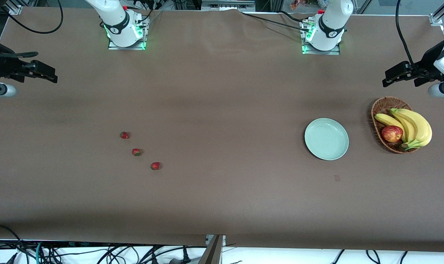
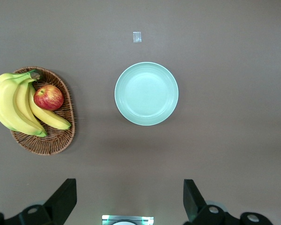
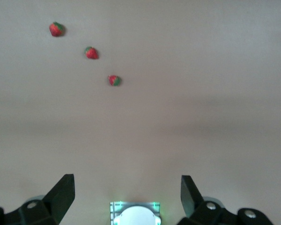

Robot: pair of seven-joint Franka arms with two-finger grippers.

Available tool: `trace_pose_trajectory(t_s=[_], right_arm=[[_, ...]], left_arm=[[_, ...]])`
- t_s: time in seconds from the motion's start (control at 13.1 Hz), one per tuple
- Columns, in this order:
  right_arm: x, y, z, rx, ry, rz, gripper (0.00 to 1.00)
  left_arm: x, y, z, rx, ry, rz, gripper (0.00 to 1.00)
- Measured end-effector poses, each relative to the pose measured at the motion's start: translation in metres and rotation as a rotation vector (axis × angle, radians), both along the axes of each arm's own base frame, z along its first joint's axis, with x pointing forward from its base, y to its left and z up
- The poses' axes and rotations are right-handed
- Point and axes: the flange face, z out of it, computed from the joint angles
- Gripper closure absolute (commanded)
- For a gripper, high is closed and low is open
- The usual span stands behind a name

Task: Collect all strawberries into plate
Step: 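Reach the right gripper down to a strawberry and close on it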

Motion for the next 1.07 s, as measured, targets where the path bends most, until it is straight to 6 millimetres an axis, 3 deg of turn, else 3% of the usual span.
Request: trace_pose_trajectory(t_s=[0.23, 0.46, 0.61, 0.91, 1.07], right_arm=[[0.020, 0.012, -0.028, 0.004, 0.007, 0.021, 0.00], [0.048, 0.057, -0.073, 0.007, -0.007, 0.092, 0.00], [0.067, 0.082, -0.117, 0.010, -0.005, 0.127, 0.00], [0.106, 0.108, -0.218, 0.023, -0.033, 0.158, 0.00], [0.117, 0.136, -0.258, 0.031, -0.079, 0.176, 0.00]], left_arm=[[0.000, 0.000, -0.001, 0.000, 0.001, -0.001, 0.00], [0.001, -0.001, -0.001, 0.000, 0.002, -0.002, 0.00], [0.001, -0.001, -0.001, 0.000, 0.001, -0.002, 0.00], [0.001, -0.004, -0.001, 0.000, 0.002, -0.007, 0.00], [0.001, -0.004, -0.001, 0.000, 0.002, -0.008, 0.00]])
